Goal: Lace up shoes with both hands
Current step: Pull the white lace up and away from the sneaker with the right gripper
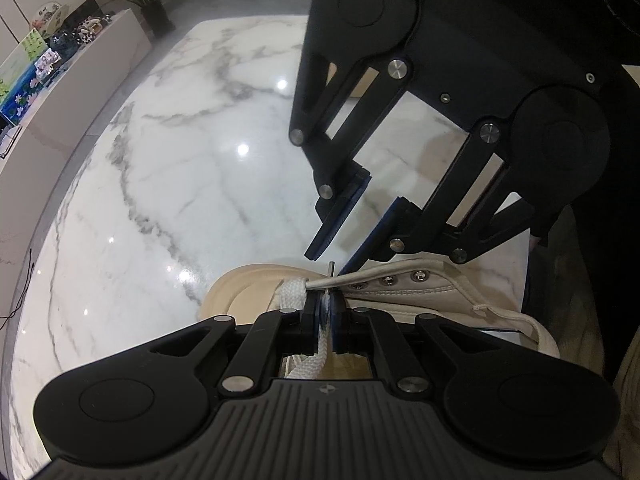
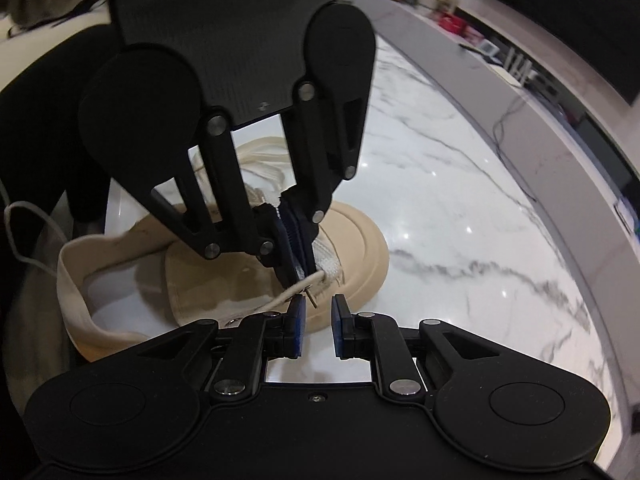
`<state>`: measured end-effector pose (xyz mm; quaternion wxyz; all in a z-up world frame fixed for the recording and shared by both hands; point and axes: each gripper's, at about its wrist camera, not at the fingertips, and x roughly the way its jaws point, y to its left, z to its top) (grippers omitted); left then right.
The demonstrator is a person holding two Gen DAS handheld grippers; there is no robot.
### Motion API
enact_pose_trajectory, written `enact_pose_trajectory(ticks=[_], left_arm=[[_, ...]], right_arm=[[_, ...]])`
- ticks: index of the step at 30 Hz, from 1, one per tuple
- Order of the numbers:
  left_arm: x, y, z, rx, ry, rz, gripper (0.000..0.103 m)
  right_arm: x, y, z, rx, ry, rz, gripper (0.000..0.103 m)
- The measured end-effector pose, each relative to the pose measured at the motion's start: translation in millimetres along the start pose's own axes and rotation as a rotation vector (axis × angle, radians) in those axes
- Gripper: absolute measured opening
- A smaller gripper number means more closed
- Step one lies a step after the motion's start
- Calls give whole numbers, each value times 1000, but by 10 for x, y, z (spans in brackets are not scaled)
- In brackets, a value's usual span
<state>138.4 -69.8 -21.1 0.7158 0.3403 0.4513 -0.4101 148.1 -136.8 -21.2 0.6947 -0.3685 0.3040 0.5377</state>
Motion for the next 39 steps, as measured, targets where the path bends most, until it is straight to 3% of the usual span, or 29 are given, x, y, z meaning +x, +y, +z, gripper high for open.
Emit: enact_pose_trajectory(ticks=[6, 13, 16, 27, 39], left_arm=[[25, 10, -3, 10, 5, 1, 5], [34, 5, -29, -2, 9, 17, 5], [-41, -18, -59, -18, 3, 22, 15], [-510, -275, -295, -88, -43, 96, 21], [-638, -436, -566, -245, -65, 173, 20]], right_arm=[[29, 33, -9, -123, -4, 31, 4], [84, 86, 22, -109, 1, 39, 2], [64, 121, 33, -87, 14, 27, 2], [-188, 218, -95, -13, 97, -78, 2], [-856, 272, -231, 108, 210, -246, 2]])
